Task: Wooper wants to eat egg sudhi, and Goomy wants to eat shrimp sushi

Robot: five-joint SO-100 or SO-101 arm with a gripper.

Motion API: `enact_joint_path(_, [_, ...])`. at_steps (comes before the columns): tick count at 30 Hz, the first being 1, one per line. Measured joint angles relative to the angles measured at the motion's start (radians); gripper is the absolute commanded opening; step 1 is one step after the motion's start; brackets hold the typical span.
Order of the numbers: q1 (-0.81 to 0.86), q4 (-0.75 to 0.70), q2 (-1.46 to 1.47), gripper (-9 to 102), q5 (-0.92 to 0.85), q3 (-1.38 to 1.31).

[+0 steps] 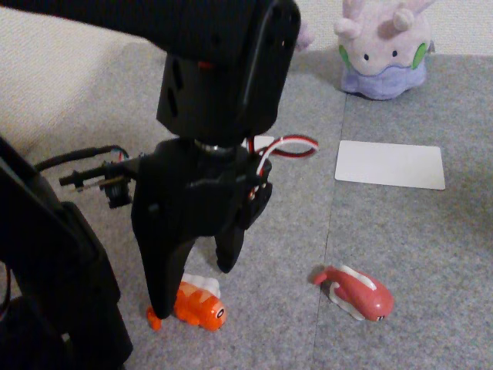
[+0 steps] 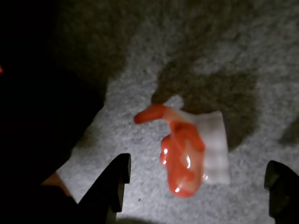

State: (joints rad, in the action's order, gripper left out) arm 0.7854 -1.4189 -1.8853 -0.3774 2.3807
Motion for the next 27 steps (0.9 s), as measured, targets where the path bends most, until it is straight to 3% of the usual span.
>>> enact_joint_path(15, [0.008, 0.074, 0.0, 33, 0.0, 0.044])
enact_joint_path(21, [0.006, 0.167, -0.026, 33, -0.014, 0.124])
enact_joint_path(27, [-0.003, 0.23, -0.035, 23, -0.005, 0.155])
